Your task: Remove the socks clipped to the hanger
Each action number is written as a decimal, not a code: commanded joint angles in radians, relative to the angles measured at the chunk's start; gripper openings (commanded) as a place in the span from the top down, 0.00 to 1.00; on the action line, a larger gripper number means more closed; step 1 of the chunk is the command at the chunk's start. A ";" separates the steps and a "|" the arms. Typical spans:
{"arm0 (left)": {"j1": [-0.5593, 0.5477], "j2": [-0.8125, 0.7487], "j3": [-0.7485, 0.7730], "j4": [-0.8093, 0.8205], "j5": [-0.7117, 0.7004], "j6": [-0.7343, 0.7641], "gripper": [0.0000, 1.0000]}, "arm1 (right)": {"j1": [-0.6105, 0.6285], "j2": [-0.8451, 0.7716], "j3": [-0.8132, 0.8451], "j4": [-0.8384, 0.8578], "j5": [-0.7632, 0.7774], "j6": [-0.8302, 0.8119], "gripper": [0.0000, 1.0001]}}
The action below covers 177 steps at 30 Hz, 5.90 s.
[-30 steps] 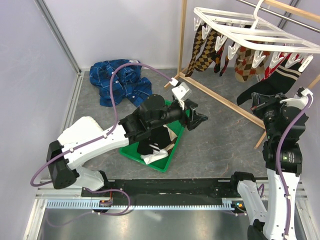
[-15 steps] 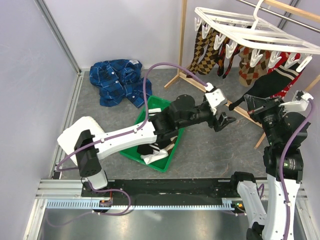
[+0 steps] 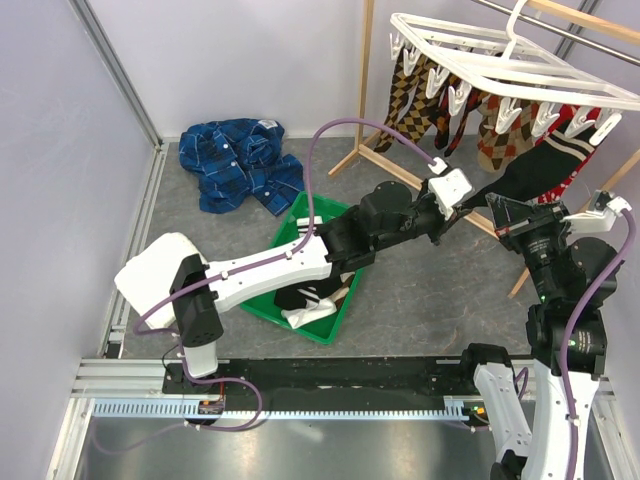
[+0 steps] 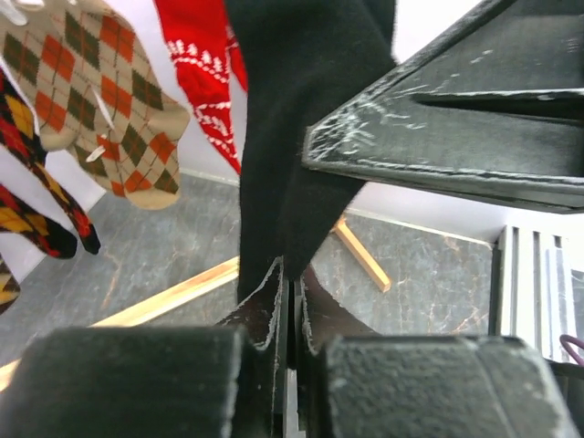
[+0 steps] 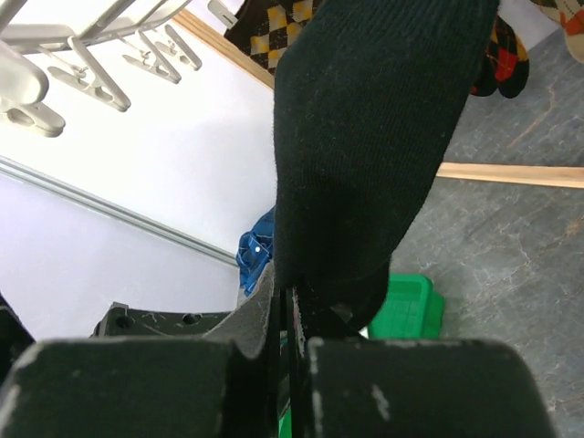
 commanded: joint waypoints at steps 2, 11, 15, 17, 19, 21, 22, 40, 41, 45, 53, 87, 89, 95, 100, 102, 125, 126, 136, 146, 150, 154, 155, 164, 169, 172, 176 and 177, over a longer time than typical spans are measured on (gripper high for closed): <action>0.043 -0.001 0.025 -0.037 -0.025 -0.076 0.98 | -0.001 -0.035 0.010 0.027 0.024 -0.102 0.78; 0.121 -0.074 -0.001 -0.105 0.070 -0.191 0.98 | -0.001 0.002 0.227 -0.021 0.038 -0.263 0.44; 0.147 -0.110 -0.015 -0.121 0.086 -0.223 0.98 | -0.001 0.072 0.345 -0.064 0.070 -0.343 0.40; 0.166 -0.124 -0.021 -0.146 0.090 -0.240 0.98 | -0.001 0.107 0.396 -0.105 0.107 -0.360 0.38; 0.183 -0.128 -0.024 -0.160 0.093 -0.263 0.98 | 0.002 0.163 0.470 -0.127 0.168 -0.388 0.36; 0.198 -0.125 -0.023 -0.181 0.106 -0.289 0.98 | 0.011 0.222 0.540 -0.148 0.227 -0.417 0.33; 0.215 -0.127 -0.023 -0.189 0.113 -0.315 0.98 | 0.025 0.242 0.566 -0.154 0.245 -0.455 0.32; 0.318 -0.187 -0.089 -0.221 0.218 -0.409 0.98 | 0.239 0.263 0.507 -0.191 0.489 -0.610 0.25; 0.319 -0.187 -0.090 -0.223 0.218 -0.409 0.98 | 0.247 0.256 0.489 -0.190 0.500 -0.610 0.25; 0.327 -0.190 -0.087 -0.244 0.216 -0.410 0.98 | 0.273 0.236 0.449 -0.185 0.523 -0.606 0.24; 0.381 -0.213 -0.093 -0.301 0.186 -0.484 0.98 | 0.281 0.290 0.488 -0.234 0.405 -0.597 0.21; 0.385 -0.246 -0.092 -0.356 0.204 -0.464 0.98 | 0.074 0.186 0.061 0.065 -0.084 -0.384 0.05; 0.385 -0.246 -0.086 -0.361 0.208 -0.464 0.98 | -0.018 0.178 0.045 0.114 -0.185 -0.353 0.03; 0.385 -0.254 -0.081 -0.379 0.207 -0.455 0.98 | -0.250 0.178 -0.004 0.289 -0.497 -0.236 0.02; 0.385 -0.248 -0.086 -0.382 0.218 -0.456 0.98 | -0.273 0.193 0.054 0.306 -0.555 -0.239 0.03; 0.385 -0.248 -0.090 -0.385 0.219 -0.456 0.98 | -0.273 0.203 0.071 0.318 -0.563 -0.229 0.03; 0.385 -0.272 -0.124 -0.396 0.227 -0.435 0.98 | -0.350 0.264 0.215 0.344 -0.473 -0.124 0.03; 0.385 -0.269 -0.124 -0.396 0.228 -0.436 0.98 | -0.350 0.267 0.221 0.343 -0.470 -0.124 0.03; 0.385 -0.272 -0.124 -0.388 0.251 -0.453 0.98 | -0.350 0.296 0.235 0.355 -0.436 -0.110 0.13; 0.385 -0.277 -0.133 -0.384 0.256 -0.463 0.98 | -0.349 0.304 0.206 0.428 -0.462 -0.075 0.38; 0.385 -0.275 -0.135 -0.382 0.253 -0.463 0.98 | -0.348 0.302 0.205 0.450 -0.460 -0.071 0.58; 0.385 -0.272 -0.135 -0.381 0.253 -0.463 0.98 | -0.348 0.304 0.205 0.453 -0.460 -0.071 0.80; 0.385 -0.275 -0.136 -0.382 0.251 -0.463 0.98 | -0.348 0.304 0.203 0.453 -0.460 -0.074 0.87; 0.385 -0.349 -0.224 -0.388 0.175 -0.435 0.98 | -0.350 0.310 0.195 0.433 -0.439 -0.098 0.83; 0.390 -0.421 -0.309 -0.477 0.022 -0.415 0.98 | -0.350 0.336 0.222 0.372 -0.358 -0.159 0.66; 0.397 -0.447 -0.371 -0.523 -0.043 -0.420 0.98 | -0.348 0.370 0.257 0.340 -0.358 -0.190 0.55; 0.410 -0.455 -0.443 -0.557 -0.118 -0.436 0.98 | -0.348 0.356 0.261 0.324 -0.371 -0.213 0.28; 0.411 -0.452 -0.460 -0.559 -0.139 -0.440 0.98 | -0.348 0.351 0.258 0.318 -0.373 -0.228 0.25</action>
